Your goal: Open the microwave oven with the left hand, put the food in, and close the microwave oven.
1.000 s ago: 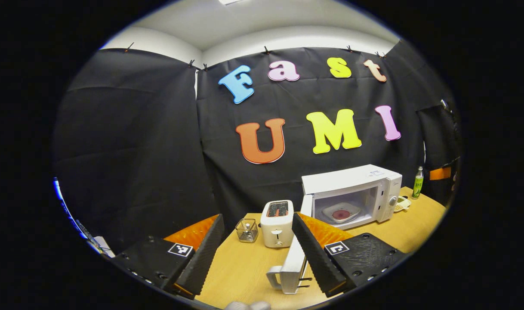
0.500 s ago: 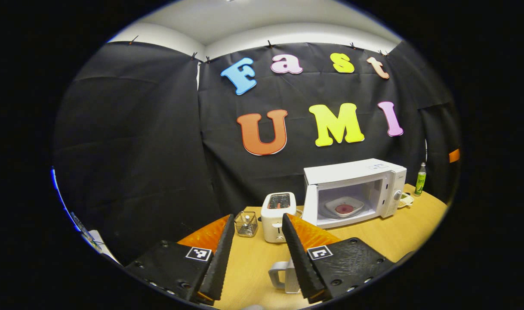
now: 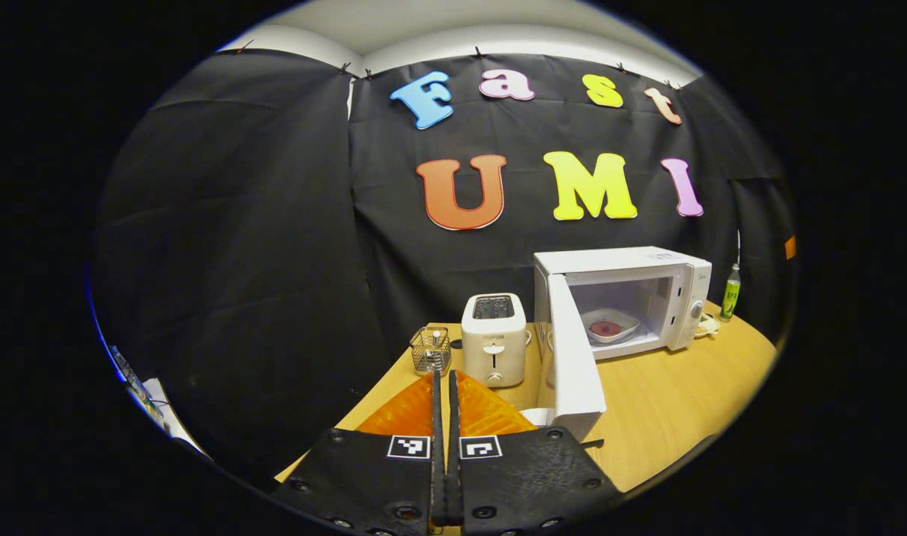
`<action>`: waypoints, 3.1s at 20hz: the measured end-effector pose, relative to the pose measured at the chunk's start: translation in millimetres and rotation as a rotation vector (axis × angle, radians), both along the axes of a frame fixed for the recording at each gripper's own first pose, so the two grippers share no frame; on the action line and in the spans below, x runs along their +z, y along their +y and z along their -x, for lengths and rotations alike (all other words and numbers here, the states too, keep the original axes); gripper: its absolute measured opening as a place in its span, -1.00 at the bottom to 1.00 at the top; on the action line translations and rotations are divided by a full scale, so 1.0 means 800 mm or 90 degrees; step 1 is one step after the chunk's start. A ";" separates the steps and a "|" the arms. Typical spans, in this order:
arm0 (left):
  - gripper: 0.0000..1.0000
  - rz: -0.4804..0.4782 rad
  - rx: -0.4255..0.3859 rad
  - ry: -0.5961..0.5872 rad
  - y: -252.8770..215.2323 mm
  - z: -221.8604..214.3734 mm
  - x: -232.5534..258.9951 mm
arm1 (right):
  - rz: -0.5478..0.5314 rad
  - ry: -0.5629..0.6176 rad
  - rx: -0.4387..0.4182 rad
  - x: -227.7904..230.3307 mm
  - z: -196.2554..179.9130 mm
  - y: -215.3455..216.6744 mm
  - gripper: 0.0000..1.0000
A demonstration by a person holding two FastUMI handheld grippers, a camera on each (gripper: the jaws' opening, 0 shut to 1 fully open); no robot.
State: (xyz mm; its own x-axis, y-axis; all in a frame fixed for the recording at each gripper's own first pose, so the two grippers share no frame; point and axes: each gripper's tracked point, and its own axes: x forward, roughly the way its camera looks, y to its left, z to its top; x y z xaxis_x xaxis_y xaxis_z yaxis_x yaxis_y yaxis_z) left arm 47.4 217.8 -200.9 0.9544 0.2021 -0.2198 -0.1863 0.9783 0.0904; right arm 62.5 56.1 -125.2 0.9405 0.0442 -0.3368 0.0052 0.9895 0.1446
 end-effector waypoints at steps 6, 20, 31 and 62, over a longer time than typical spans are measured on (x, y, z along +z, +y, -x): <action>-1.00 -0.007 -0.037 0.034 -0.012 -0.020 -0.040 | 0.003 0.009 -0.013 0.002 0.009 -0.015 1.00; -1.00 0.005 -0.124 0.024 -0.127 -0.025 -0.060 | 0.032 0.013 0.009 0.001 -0.003 -0.013 1.00; -1.00 0.034 -0.242 -0.002 -0.303 -0.065 -0.042 | 0.025 0.030 0.047 0.000 -0.034 -0.035 1.00; -1.00 0.044 -0.304 0.003 -0.512 -0.306 -0.047 | 0.029 0.059 0.067 -0.020 -0.130 -0.129 1.00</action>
